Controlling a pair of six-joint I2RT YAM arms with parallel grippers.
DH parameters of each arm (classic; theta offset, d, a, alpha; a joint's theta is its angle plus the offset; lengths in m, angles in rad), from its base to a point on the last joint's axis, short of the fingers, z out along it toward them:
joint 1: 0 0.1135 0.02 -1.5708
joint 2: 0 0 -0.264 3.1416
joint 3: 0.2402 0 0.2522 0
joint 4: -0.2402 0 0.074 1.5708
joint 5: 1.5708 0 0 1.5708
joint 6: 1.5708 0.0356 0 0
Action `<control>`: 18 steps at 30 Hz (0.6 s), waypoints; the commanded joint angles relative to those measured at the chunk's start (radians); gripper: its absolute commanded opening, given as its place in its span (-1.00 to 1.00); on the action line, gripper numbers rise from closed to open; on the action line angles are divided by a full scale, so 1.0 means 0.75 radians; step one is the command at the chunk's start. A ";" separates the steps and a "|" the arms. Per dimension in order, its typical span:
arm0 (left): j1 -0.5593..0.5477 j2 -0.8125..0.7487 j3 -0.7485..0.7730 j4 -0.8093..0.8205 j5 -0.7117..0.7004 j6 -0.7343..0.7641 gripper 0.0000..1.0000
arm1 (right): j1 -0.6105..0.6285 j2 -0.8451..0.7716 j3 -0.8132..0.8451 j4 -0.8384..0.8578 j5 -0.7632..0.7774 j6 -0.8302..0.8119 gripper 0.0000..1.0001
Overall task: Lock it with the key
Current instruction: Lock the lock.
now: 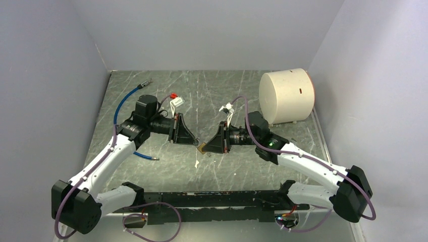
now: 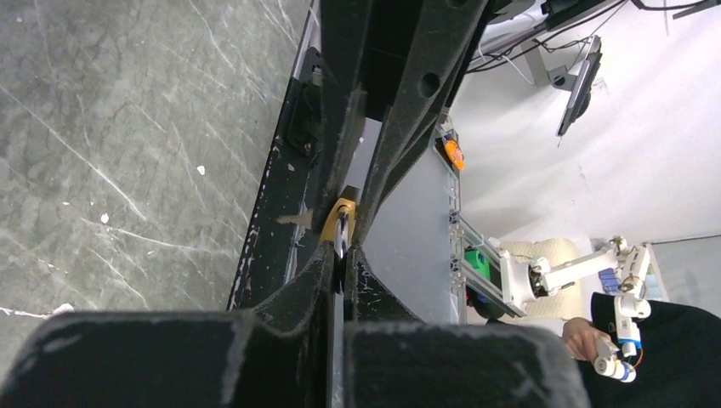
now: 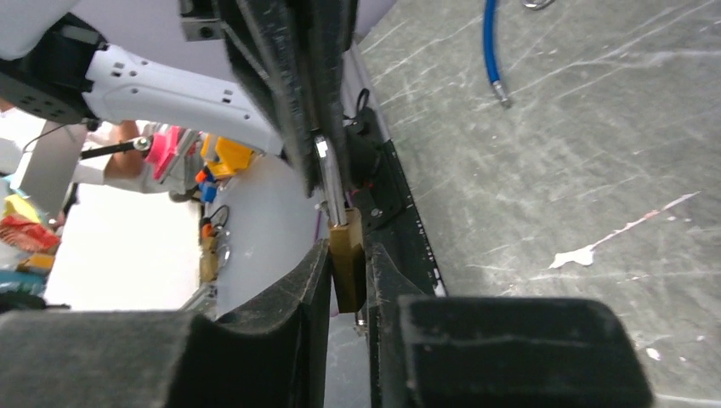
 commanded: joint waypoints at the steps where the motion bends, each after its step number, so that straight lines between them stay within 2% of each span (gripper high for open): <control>1: -0.008 -0.044 -0.004 0.044 0.027 0.000 -0.95 | 0.007 0.007 0.010 0.102 -0.004 0.014 -0.71; 10: -0.008 -0.061 0.003 0.042 -0.013 0.008 -0.95 | 0.006 -0.018 0.006 0.042 0.005 -0.018 -0.32; 18: -0.008 -0.062 0.003 0.066 -0.028 -0.010 -0.95 | 0.009 -0.017 -0.008 0.069 -0.030 -0.005 -0.33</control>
